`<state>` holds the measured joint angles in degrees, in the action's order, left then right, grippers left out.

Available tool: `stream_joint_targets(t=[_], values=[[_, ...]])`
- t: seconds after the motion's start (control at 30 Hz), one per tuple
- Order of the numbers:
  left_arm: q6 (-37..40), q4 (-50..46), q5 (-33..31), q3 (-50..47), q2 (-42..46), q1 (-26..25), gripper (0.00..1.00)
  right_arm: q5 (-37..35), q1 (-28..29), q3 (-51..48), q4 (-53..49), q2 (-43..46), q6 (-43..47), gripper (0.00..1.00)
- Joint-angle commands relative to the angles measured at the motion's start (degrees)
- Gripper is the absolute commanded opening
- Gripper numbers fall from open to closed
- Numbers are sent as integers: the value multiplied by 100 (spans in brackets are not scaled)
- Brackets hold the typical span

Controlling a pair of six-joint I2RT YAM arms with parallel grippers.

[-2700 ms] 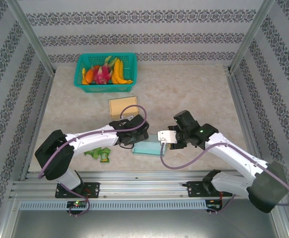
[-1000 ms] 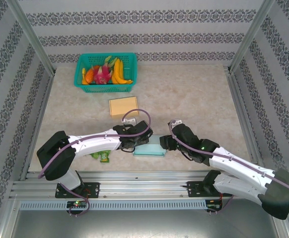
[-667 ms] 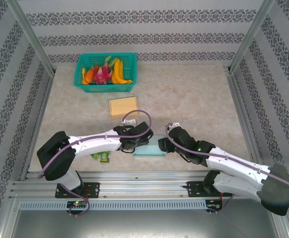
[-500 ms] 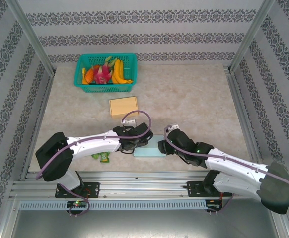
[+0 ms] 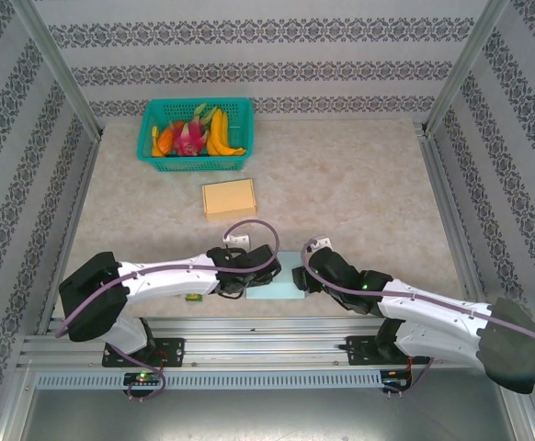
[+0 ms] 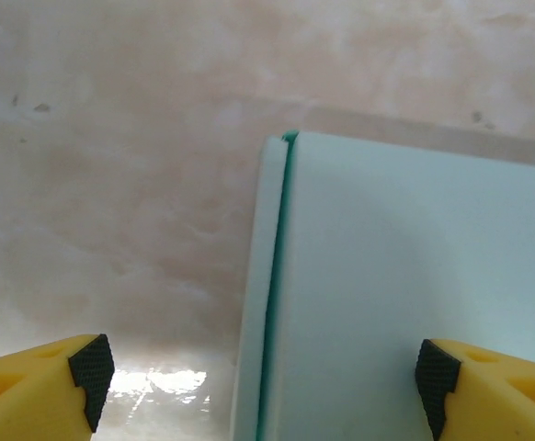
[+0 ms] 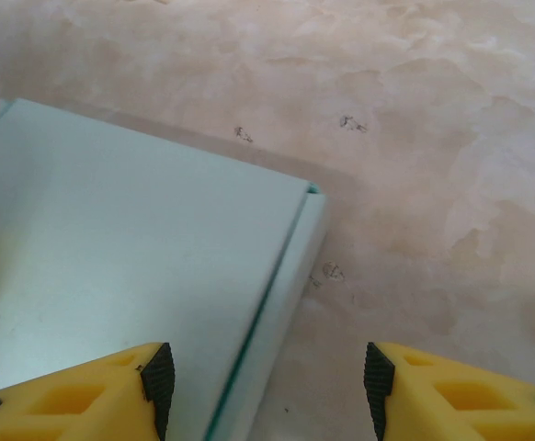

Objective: Fold the paper box

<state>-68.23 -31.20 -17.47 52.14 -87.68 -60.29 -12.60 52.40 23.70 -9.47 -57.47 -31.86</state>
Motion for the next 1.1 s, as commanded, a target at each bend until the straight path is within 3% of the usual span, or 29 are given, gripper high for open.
stream_joint_targets(t=[0.0, 0.2, 0.47, 0.73, 1.07], values=[[-19, 273, -171, -238, 230, -52, 86, 36, 86, -111, 222, 12, -169, 59], [164, 815, -82, -591, 357, -44, 86, 104, 95, -317, 536, 58, -246, 59], [404, 1156, -76, -504, -165, 54, 86, 187, 95, -686, 1056, 10, -234, 59], [988, 1848, 495, -359, -668, 647, 85, -277, 95, -891, 1240, -143, -190, 59], [1434, 1636, 430, 25, -690, 822, 85, -471, -60, -819, 1387, 102, -143, 62]])
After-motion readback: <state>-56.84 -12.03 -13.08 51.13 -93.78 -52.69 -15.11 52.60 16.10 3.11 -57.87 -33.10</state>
